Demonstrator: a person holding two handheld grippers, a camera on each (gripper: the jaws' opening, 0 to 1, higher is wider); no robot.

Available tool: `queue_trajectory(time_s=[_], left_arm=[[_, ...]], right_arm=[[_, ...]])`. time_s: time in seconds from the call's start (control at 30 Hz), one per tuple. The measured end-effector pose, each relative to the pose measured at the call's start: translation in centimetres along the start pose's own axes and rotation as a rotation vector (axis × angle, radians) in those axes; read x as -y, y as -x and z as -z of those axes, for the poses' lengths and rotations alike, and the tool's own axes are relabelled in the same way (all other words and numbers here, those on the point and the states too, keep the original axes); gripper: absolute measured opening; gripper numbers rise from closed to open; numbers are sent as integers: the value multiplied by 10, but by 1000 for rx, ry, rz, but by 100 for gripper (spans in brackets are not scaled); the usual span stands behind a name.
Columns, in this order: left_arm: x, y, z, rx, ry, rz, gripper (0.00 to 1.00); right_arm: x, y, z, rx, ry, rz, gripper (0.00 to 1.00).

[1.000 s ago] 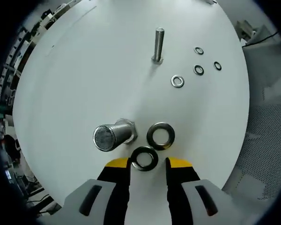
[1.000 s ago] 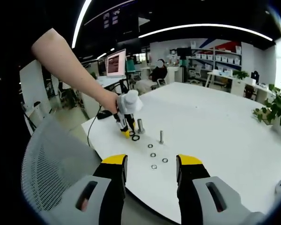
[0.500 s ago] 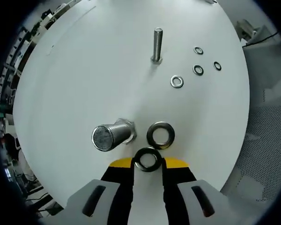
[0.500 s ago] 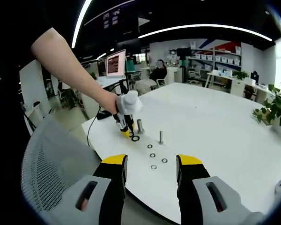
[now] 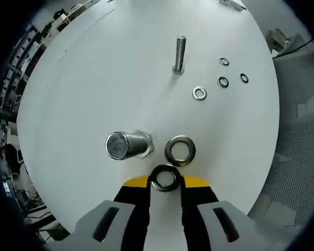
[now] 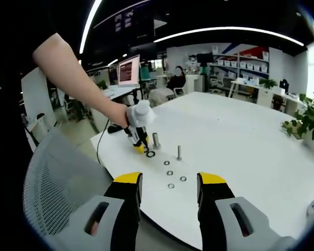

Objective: Place the washer onto the threaded stud by aligning its center hole with the stud, sliding it down to the base, and recovering from edge contact or off-axis alignment until the washer reaches the visible bottom stop.

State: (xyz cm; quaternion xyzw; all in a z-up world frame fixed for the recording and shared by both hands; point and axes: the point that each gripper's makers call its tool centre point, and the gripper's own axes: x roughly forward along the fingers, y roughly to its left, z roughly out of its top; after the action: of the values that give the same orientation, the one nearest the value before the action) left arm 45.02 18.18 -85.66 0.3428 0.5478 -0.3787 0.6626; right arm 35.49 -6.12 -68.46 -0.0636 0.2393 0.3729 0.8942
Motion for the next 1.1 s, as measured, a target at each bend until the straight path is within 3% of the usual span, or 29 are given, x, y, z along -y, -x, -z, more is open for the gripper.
queue_trajectory(time_s=[0.63, 0.77, 1.1], left_arm=[[-1, 18, 0, 38, -24, -15, 20], [0, 29, -5, 67, -25, -16, 20], [-5, 58, -24, 101, -114, -50, 20]], right_arm=[[1, 0, -2, 9, 2, 4, 44], [1, 0, -1, 6, 4, 3, 44], [0, 0, -2, 7, 8, 0, 44]])
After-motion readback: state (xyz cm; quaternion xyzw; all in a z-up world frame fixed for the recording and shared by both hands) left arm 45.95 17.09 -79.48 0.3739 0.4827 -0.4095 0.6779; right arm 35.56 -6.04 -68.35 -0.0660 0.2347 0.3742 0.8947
